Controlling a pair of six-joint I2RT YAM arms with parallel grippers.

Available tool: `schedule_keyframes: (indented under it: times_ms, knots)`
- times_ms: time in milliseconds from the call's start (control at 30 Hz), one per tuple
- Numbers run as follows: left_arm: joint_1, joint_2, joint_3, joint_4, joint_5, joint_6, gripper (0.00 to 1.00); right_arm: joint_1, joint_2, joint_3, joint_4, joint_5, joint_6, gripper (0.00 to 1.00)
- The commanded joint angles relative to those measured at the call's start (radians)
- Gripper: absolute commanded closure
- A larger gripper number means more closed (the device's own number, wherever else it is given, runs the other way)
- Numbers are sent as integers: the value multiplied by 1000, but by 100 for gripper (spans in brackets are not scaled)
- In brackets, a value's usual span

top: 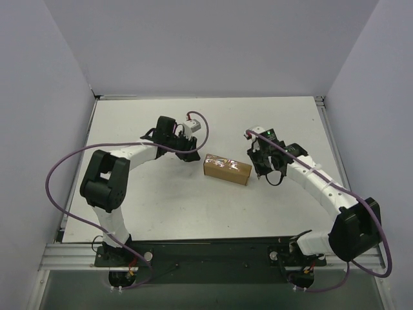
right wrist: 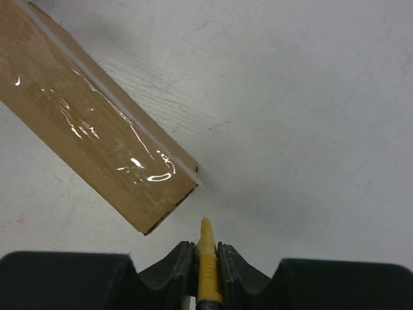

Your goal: Unpack the express box

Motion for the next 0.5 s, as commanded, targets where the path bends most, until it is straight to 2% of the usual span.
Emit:
schedule_keyframes:
  times_ms: [0,200,467]
  knots:
    - [-3,-16,25,59,43,-47,57,19,49,56,-9,-76,12,100]
    - [-14,-70,-47,84,125,-50,57,39,121,119,0,-87,18,100]
    - [-26,-148,-128,2,178,65,57,52,233,225,15,-78,-8,100]
